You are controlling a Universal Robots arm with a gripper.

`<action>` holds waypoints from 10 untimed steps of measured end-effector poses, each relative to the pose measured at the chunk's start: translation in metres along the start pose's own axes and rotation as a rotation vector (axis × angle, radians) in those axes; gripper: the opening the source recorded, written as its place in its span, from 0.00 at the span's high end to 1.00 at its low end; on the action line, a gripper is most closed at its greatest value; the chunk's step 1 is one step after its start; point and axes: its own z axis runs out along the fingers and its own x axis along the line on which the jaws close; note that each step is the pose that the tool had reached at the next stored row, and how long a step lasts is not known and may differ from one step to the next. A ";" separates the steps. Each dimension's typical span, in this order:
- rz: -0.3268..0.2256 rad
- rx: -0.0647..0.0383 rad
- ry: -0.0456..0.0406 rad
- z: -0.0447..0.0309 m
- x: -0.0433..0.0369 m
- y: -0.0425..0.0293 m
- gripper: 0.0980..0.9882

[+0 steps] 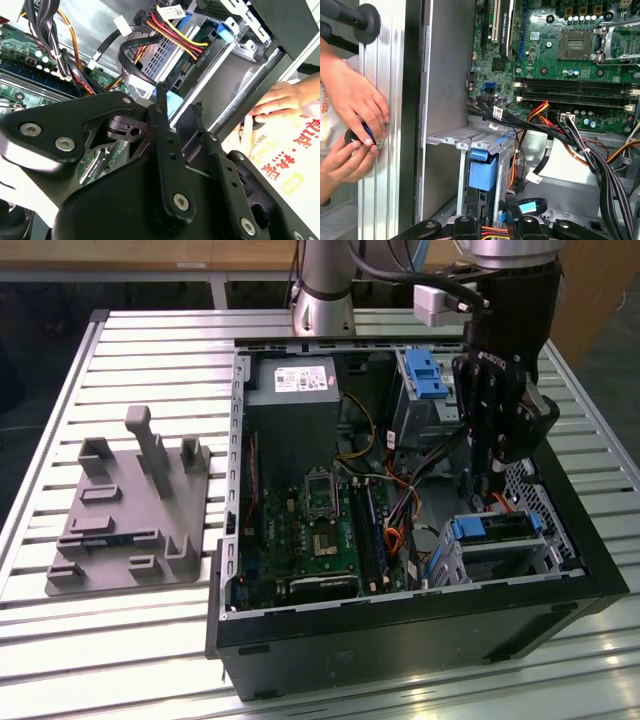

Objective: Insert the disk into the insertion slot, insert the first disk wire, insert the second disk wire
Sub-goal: 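Insert the second disk wire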

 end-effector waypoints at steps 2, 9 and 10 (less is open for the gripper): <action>0.001 -0.001 0.0038 0.0003 -0.0011 0.0000 0.71; -0.003 -0.016 0.0202 0.0030 -0.0043 0.0002 0.71; -0.003 -0.016 0.0203 0.0030 -0.0053 0.0001 0.71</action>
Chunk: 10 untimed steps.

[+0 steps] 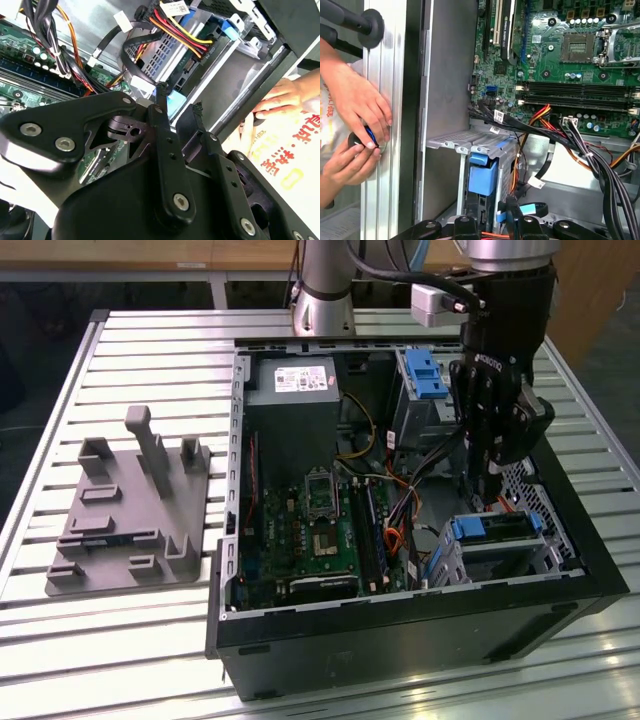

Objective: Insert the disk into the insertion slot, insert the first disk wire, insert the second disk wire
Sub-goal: 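Insert the second disk wire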

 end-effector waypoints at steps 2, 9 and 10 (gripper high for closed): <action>0.000 0.000 0.0003 -0.0004 -0.0021 -0.0002 0.71; 0.000 0.000 0.0027 0.0001 -0.0051 -0.0003 0.71; 0.001 -0.001 0.0030 0.0003 -0.0052 -0.0003 0.71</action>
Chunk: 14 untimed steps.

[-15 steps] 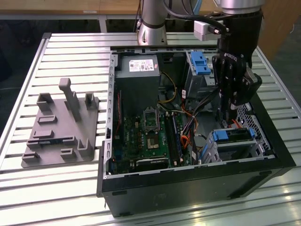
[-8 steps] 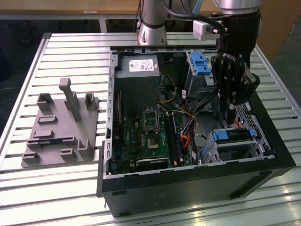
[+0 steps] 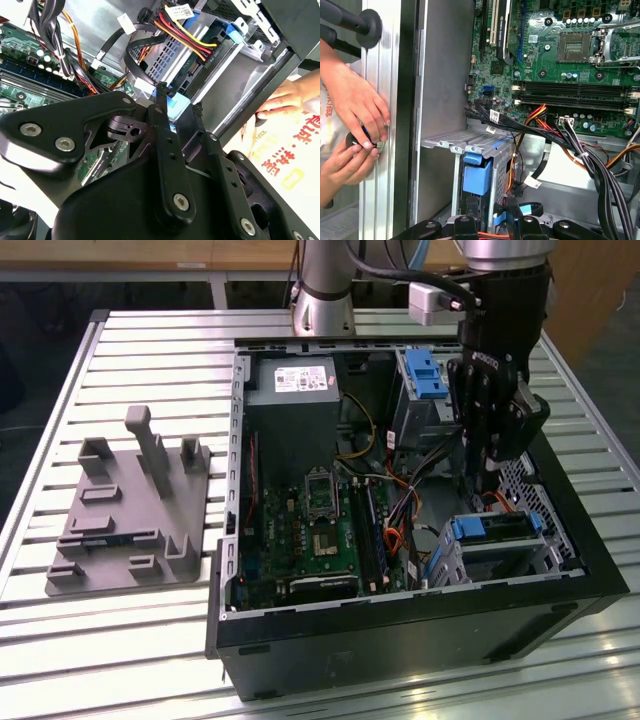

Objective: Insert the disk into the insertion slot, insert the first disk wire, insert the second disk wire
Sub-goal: 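Insert the second disk wire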

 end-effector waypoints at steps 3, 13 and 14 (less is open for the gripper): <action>0.007 -0.004 0.0017 0.0006 -0.0004 0.0000 0.71; 0.018 -0.009 0.0030 0.0018 -0.0013 0.0000 0.72; 0.018 -0.009 0.0030 0.0019 -0.0014 0.0000 0.72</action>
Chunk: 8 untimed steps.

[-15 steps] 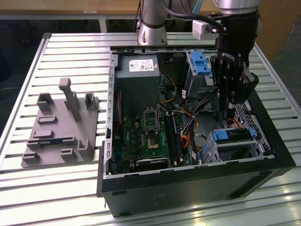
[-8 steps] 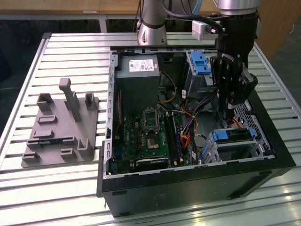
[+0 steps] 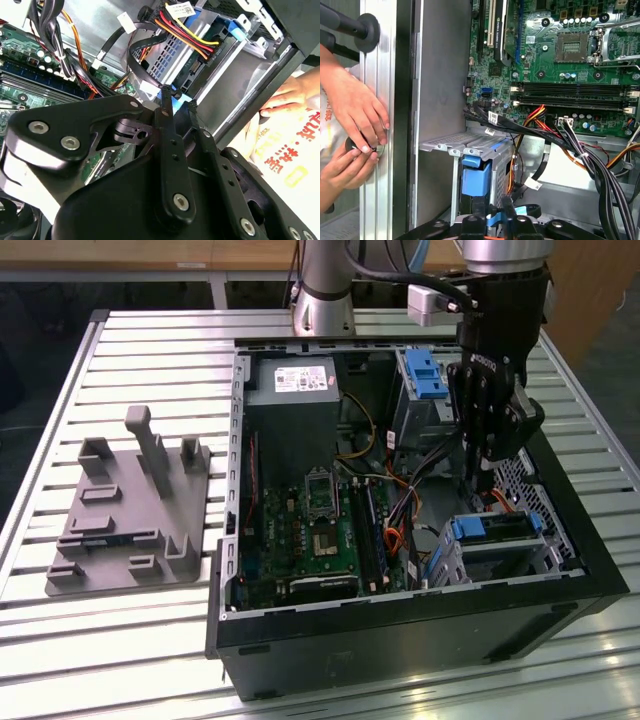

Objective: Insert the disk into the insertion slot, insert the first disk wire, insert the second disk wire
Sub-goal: 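Insert the second disk wire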

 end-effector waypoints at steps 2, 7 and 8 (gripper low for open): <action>0.001 0.000 0.0001 0.0001 -0.0001 0.0000 0.81; 0.002 -0.001 0.0002 0.0004 -0.0002 0.0000 0.81; 0.002 -0.001 0.0002 0.0005 -0.0002 0.0000 0.81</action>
